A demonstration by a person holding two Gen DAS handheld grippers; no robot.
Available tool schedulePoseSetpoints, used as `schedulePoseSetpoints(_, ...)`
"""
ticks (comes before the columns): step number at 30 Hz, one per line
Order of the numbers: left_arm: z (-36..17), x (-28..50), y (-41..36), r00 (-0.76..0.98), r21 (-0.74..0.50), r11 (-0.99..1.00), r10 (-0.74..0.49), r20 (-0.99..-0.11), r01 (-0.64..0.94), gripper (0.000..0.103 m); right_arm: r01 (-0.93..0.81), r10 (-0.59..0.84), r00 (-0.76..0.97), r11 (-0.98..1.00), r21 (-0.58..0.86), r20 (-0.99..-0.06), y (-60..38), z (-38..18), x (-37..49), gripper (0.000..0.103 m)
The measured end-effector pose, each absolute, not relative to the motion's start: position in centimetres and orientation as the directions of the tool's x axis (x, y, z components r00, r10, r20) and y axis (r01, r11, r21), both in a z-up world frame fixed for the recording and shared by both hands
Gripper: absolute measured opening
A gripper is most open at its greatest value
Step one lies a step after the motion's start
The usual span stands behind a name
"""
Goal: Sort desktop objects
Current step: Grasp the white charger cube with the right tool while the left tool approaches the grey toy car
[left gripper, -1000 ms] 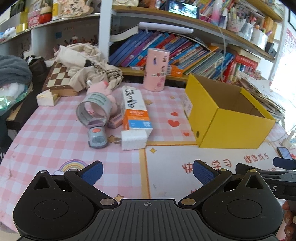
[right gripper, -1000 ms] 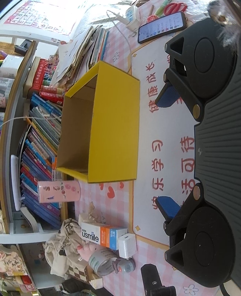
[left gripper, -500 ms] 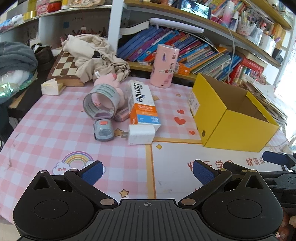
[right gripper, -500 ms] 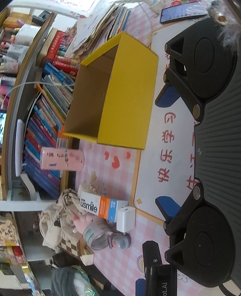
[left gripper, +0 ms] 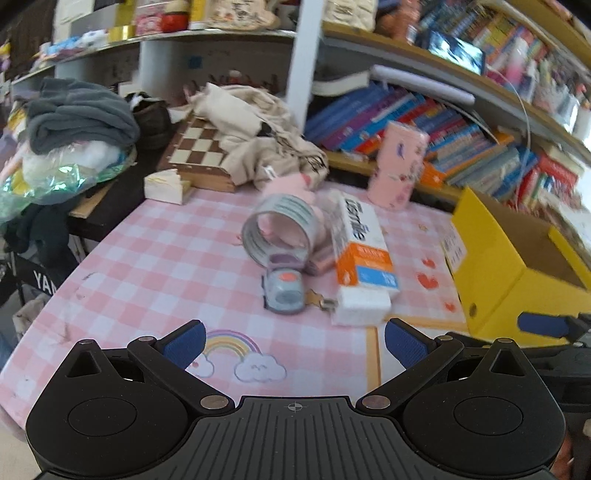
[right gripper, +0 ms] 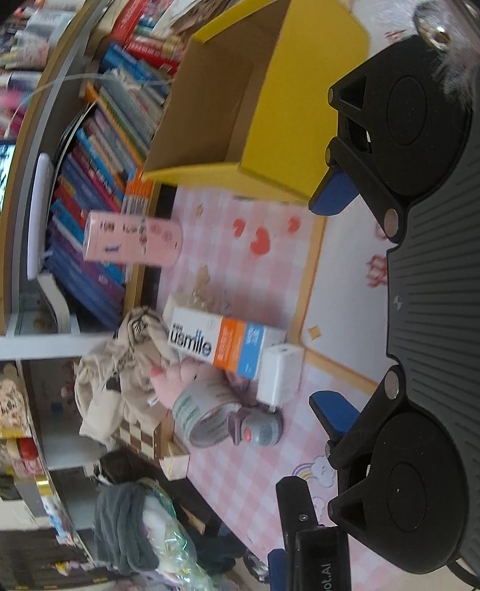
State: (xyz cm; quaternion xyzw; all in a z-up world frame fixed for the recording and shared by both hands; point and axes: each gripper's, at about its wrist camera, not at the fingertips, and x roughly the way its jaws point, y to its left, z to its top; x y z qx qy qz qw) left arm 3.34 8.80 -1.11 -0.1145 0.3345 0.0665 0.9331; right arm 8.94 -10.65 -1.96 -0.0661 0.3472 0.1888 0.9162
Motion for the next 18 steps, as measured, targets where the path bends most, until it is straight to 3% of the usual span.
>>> schedulePoseSetpoints(3,-1.6,4.1,9.5,0.768,-0.215,0.956,0.016,-0.64,-0.2,0.103,-0.436,0.339,0.656,0.899,0.028,-0.674,-9.7,-2.4,9.9,0.103)
schedulePoseSetpoints(10,-1.9,5.9,10.8,0.768,-0.218,0.932,0.091,-0.634,-0.29,0.103,-0.538,0.427,0.597,0.841,0.056,-0.679,-7.6,-3.1,12.2,0.101)
schedulePoseSetpoints(18,-3.1,7.9,12.8,0.719,-0.252,0.887,0.118,-0.685,-0.386,0.103,-0.548,0.441,0.533,0.83,0.103,-0.722,-5.9,-4.6,15.7,0.065)
